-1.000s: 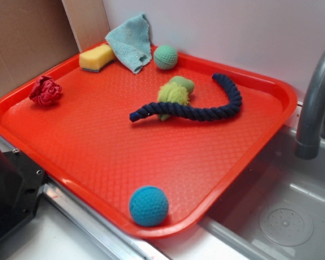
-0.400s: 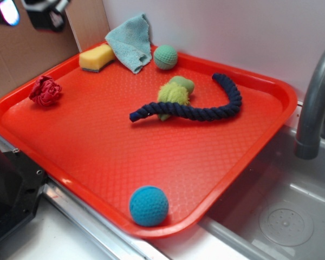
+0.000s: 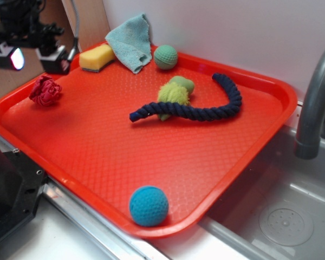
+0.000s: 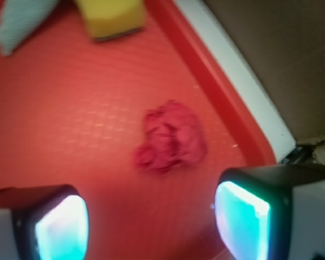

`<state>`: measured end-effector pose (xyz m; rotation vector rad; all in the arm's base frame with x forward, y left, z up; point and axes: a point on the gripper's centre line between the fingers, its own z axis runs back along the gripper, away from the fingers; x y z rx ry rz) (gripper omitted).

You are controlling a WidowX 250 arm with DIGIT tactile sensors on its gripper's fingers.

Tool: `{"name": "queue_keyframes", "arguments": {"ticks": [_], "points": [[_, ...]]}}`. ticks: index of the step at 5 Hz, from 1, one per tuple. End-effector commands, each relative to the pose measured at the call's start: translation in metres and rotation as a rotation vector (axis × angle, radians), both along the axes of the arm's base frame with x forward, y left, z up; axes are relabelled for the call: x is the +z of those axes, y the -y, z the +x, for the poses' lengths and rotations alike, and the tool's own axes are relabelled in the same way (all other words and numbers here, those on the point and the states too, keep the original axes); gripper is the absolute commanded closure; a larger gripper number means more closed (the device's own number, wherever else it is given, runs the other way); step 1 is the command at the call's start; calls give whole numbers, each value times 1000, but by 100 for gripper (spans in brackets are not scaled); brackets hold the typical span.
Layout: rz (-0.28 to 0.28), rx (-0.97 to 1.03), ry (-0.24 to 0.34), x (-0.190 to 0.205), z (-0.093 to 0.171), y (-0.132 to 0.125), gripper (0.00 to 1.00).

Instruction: Grab the red paper.

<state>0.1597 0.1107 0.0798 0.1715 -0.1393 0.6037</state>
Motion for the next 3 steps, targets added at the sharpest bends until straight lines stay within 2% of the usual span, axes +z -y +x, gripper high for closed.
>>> {"name": "queue_keyframes", "arguments": {"ticks": [1,2,3], "points": [[66,41,47,-18,-13,-40,0],[18,-19,101,-24,2,-40,0],[8,-60,81,-35,16,-32,0]]}}
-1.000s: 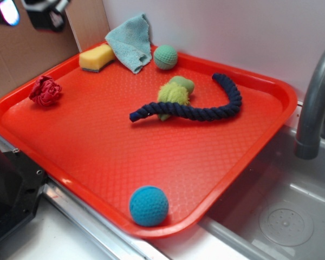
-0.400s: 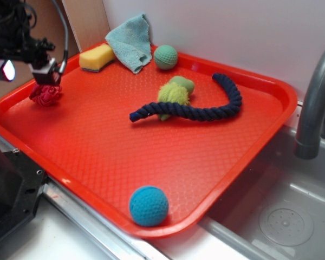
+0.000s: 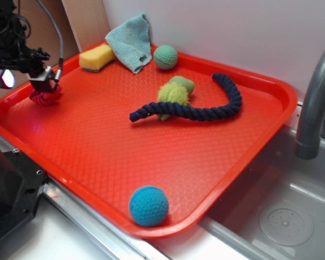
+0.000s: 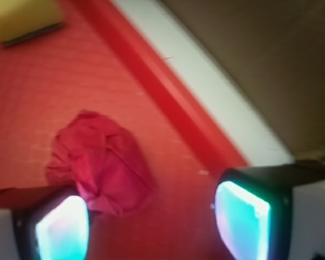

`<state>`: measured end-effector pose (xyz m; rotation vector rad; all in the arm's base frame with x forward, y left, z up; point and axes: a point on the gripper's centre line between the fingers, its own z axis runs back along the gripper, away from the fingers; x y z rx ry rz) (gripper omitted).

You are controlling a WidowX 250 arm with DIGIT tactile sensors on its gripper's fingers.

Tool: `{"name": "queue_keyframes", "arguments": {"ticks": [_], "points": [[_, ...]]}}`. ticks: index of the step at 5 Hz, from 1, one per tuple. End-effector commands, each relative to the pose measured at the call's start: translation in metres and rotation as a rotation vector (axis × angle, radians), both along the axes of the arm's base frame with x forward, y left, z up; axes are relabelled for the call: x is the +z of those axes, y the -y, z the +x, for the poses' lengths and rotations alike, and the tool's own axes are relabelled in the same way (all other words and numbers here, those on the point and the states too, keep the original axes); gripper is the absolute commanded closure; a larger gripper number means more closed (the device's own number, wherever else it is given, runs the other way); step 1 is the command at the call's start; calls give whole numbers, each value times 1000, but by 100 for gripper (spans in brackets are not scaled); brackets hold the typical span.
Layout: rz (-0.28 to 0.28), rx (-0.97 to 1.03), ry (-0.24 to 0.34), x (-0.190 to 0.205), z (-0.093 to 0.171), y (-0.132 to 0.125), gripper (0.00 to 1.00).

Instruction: Grab the red paper.

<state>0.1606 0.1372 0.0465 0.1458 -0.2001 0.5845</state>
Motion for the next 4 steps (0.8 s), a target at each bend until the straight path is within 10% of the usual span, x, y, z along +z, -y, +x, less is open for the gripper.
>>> {"name": "queue_keyframes", "arguments": {"ticks": [1,3,4], "points": [[-7,-69,-21,-18,14,2,0],[17,-170,-27,-26,29,14,0],[39,-201,-19,-22,40,20,100]]}}
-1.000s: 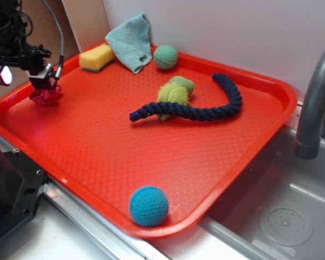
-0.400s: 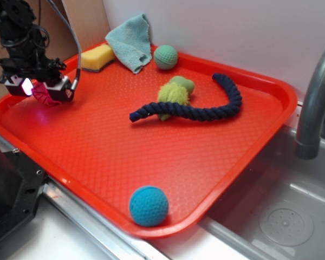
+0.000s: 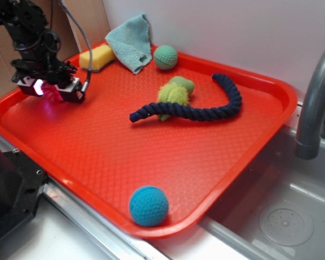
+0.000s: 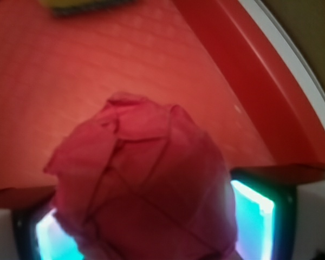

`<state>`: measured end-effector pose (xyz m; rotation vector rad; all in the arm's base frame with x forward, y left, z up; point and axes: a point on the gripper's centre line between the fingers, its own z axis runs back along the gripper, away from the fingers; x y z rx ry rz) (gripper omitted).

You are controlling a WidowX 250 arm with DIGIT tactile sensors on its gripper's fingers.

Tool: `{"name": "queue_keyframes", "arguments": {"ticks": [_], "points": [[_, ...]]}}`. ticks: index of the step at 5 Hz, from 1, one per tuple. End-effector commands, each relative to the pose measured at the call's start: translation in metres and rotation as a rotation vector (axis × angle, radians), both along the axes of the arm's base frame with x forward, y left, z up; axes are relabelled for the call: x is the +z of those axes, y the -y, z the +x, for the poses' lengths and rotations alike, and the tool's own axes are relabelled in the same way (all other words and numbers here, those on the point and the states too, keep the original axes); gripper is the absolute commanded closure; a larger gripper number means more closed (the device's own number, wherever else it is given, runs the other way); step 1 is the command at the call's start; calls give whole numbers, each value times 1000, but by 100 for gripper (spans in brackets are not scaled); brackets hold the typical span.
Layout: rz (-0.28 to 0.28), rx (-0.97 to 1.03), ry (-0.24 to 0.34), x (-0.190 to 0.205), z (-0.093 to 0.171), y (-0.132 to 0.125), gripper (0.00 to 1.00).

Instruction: Grab the red paper.

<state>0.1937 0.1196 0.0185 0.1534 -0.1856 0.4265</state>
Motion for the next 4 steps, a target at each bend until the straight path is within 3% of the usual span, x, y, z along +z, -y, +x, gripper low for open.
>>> {"name": "queue_keyframes", "arguments": {"ticks": [1,3,4], "points": [[16,-59,13,7,55,21,100],[-21,-114,-3,5,71,30,100],[-63,-86,-15,27,62,33,100]]}}
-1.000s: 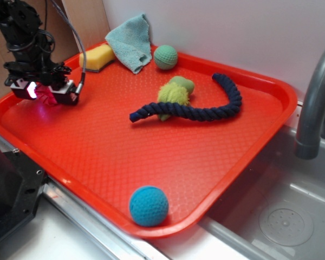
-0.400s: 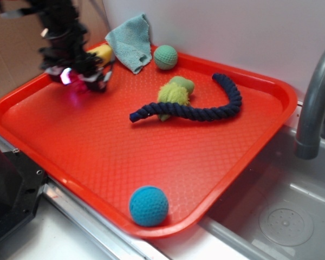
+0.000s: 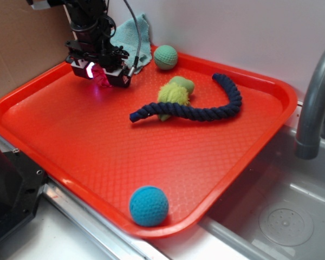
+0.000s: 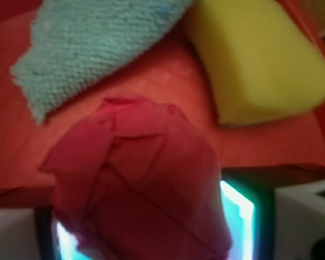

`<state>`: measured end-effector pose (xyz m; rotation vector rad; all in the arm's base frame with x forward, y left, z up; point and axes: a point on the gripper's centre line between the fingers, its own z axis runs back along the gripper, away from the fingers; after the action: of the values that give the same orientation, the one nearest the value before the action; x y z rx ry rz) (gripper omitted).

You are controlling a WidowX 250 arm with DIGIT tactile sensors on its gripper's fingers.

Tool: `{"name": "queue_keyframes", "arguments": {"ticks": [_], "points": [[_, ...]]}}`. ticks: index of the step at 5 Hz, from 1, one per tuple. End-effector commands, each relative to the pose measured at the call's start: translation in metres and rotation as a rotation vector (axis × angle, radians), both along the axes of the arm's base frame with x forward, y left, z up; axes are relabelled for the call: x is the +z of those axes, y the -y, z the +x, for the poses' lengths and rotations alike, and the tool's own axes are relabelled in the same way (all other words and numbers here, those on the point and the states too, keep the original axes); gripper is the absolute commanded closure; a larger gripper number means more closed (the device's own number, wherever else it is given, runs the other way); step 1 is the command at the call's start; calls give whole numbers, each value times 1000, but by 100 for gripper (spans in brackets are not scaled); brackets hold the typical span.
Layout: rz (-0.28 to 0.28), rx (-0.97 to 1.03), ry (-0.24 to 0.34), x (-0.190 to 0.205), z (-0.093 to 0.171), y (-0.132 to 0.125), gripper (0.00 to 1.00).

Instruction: Grab the red paper.

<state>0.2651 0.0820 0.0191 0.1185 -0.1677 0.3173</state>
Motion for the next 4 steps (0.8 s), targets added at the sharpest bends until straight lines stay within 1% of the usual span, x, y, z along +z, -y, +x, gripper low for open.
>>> {"name": "queue_keyframes", "arguments": {"ticks": [1,2,3,4], "points": [[-97,37,-4,76,-59,24,100],[-107,12,4,126,-104,46,100],[-103,-38,-3,162,-116,56,100],[-72,-68,-34,163,-110,68,100]]}}
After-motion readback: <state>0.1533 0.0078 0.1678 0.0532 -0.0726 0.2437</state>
